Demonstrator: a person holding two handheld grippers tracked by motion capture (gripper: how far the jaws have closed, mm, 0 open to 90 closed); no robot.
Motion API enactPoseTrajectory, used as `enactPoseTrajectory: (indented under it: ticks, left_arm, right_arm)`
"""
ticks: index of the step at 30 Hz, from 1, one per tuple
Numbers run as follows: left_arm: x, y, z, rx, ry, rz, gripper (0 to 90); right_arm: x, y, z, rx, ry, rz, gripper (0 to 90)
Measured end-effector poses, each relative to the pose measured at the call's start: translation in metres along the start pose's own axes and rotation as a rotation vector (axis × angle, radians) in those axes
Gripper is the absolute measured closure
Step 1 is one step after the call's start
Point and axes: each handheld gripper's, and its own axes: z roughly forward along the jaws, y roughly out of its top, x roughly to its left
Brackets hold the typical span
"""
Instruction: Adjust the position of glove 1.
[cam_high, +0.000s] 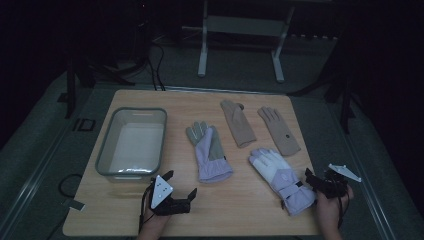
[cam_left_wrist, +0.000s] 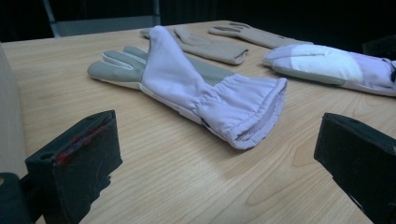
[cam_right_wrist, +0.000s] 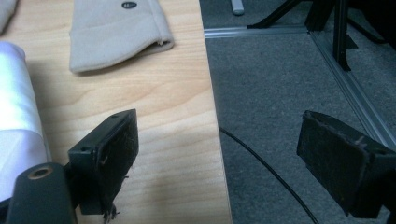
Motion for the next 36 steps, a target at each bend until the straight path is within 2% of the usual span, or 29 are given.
enactPoseTrajectory:
  ticks: [1, 3, 5, 6, 8, 10, 13, 15, 18, 19, 20, 21, 22, 23, 24, 25, 26, 28, 29, 30, 31, 32, 34, 36]
  left_arm:
    - [0.001, 0.0, 0.0, -0.003, -0.005, -0.003, 0.8]
    - [0.002, 0.0, -0.001, -0.006, -0.009, -0.012, 0.8]
    - [0.003, -0.001, -0.001, -0.014, -0.008, -0.025, 0.8]
    - [0.003, -0.001, -0.001, -0.016, -0.008, -0.029, 0.8]
    - [0.003, -0.001, -0.001, -0.016, -0.007, -0.029, 0.8]
    - [0.003, -0.001, -0.001, -0.018, -0.007, -0.027, 0.8]
    - [0.003, -0.001, -0.002, -0.019, -0.008, -0.031, 0.8]
    - [0.004, -0.001, -0.002, -0.023, -0.009, -0.036, 0.8]
    - [0.004, -0.001, -0.002, -0.023, -0.007, -0.038, 0.8]
    - [0.004, -0.001, -0.002, -0.024, -0.007, -0.037, 0.8]
    - [0.004, -0.001, -0.002, -0.024, -0.007, -0.037, 0.8]
    - [0.004, -0.001, -0.002, -0.023, -0.007, -0.037, 0.8]
    - [0.004, -0.001, -0.002, -0.023, -0.006, -0.039, 0.8]
    - [0.004, -0.001, -0.002, -0.023, -0.006, -0.039, 0.8]
    - [0.004, -0.001, -0.002, -0.023, -0.007, -0.039, 0.8]
    - [0.004, -0.001, -0.002, -0.023, -0.006, -0.039, 0.8]
    - [0.004, -0.001, -0.002, -0.022, -0.007, -0.039, 0.8]
    - [0.004, -0.001, -0.002, -0.023, -0.007, -0.041, 0.8]
    - [0.004, -0.001, -0.002, -0.023, -0.007, -0.041, 0.8]
    - [0.004, -0.001, -0.002, -0.023, -0.008, -0.042, 0.8]
    - [0.004, -0.001, -0.002, -0.023, -0.009, -0.042, 0.8]
    - [0.005, -0.001, -0.002, -0.023, -0.01, -0.042, 0.8]
    - [0.004, -0.001, -0.002, -0.021, -0.012, -0.041, 0.8]
    - [0.004, -0.001, -0.002, -0.024, -0.012, -0.041, 0.8]
  right_arm:
    - [0.001, 0.001, 0.0, 0.025, -0.002, -0.017, 13.1]
    - [0.003, 0.007, -0.004, 0.034, 0.003, -0.029, 13.2]
    - [0.004, 0.011, -0.008, 0.027, 0.0, -0.029, 14.8]
    - [0.004, 0.016, -0.011, 0.024, 0.022, -0.039, 14.7]
    - [0.005, 0.021, -0.015, 0.019, 0.03, -0.05, 14.8]
    - [0.013, 0.041, -0.026, 0.017, 0.045, -0.065, 14.0]
    - [0.018, 0.05, -0.031, 0.008, 0.059, -0.06, 14.0]
    - [0.023, 0.06, -0.036, -0.005, 0.058, -0.076, 13.9]
    - [0.033, 0.079, -0.045, -0.032, 0.092, -0.097, 13.1]
    - [0.033, 0.079, -0.045, -0.032, 0.092, -0.097, 13.1]
    - [0.036, 0.083, -0.047, -0.034, 0.106, -0.095, 13.0]
    - [0.042, 0.091, -0.049, -0.026, 0.141, -0.091, 12.4]
    - [0.042, 0.091, -0.049, -0.026, 0.141, -0.091, 12.4]
    - [0.05, 0.098, -0.05, -0.026, 0.173, -0.106, 12.1]
    - [0.05, 0.098, -0.05, -0.026, 0.173, -0.106, 12.1]
    - [0.055, 0.101, -0.051, -0.027, 0.178, -0.115, 12.1]
    - [0.066, 0.107, -0.051, -0.027, 0.209, -0.133, 11.8]
    - [0.078, 0.113, -0.052, -0.02, 0.234, -0.16, 11.8]
    - [0.078, 0.113, -0.052, -0.02, 0.234, -0.16, 11.8]
    - [0.084, 0.116, -0.051, -0.017, 0.24, -0.175, 11.8]
    - [0.096, 0.121, -0.05, -0.022, 0.256, -0.203, 11.9]
    - [0.096, 0.121, -0.05, -0.022, 0.256, -0.203, 11.9]
    - [0.113, 0.128, -0.047, -0.013, 0.285, -0.218, 11.8]
    - [0.119, 0.13, -0.046, -0.012, 0.293, -0.22, 11.9]
